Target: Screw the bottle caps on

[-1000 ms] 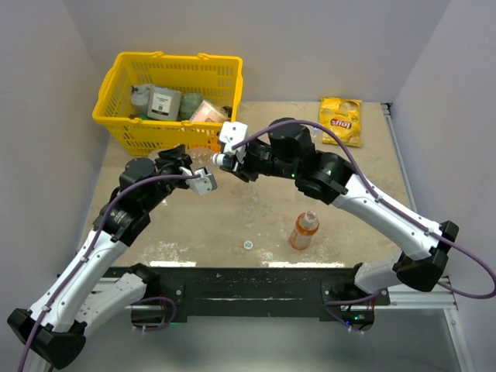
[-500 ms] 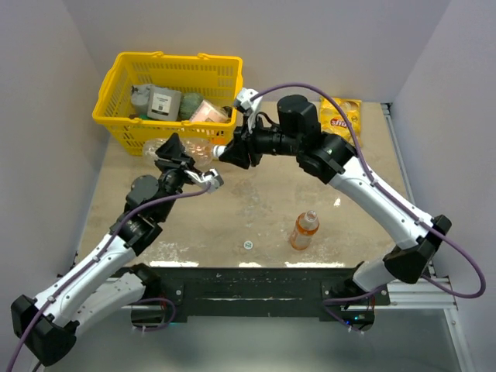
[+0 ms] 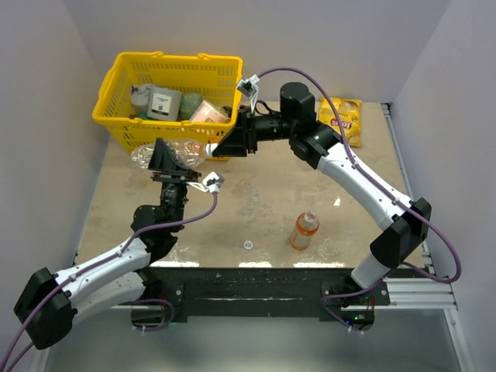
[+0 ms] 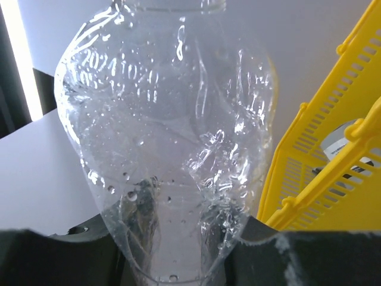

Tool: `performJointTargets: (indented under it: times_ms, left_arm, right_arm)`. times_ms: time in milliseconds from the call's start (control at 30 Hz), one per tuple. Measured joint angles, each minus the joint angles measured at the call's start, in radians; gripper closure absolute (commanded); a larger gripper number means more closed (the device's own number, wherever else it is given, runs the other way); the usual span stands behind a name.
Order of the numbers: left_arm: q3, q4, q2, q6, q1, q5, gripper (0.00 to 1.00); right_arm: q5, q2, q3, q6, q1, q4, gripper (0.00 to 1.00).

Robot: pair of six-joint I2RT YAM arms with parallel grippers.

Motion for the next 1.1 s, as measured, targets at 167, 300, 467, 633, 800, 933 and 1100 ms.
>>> performJointTargets:
  times_ms: [167, 300, 467, 633, 800, 933, 1100]
  left_arm:
    - [-0.001, 0.015, 0.011, 0.08, -0.007, -0.029, 1.0]
    - [-0.019, 0.066, 0.014, 0.143, -0.009, -0.016, 1.0]
    - [-0.043, 0.101, 0.014, 0.184, -0.013, -0.018, 1.0]
    - [0.021, -0.037, 0.015, 0.133, -0.027, -0.074, 1.0]
    - [0.278, -0.608, 0.073, -0.182, -0.016, -0.092, 1.0]
    - [0.359, -1.001, 0.06, -0.439, 0.014, -0.032, 1.0]
    - [0.447, -1.393, 0.082, -0.735, 0.098, 0.238, 1.0]
  right_arm:
    - [-0.003, 0.015, 0.0, 0.028, -0.007, -0.001, 1.0]
    - [-0.008, 0.015, 0.0, 0.034, -0.006, -0.008, 1.0]
    - [-0.017, 0.022, 0.0, 0.04, -0.004, -0.024, 0.96]
    - [0.006, 0.023, 0.008, 0.023, -0.014, -0.034, 0.05]
    - [0.013, 0.032, 0.166, -0.082, -0.069, -0.167, 0.01]
    - [-0.005, 0.018, 0.307, -0.174, -0.19, -0.236, 0.01]
    - [0.049, -0.086, 0.262, -0.436, -0.288, -0.349, 0.1]
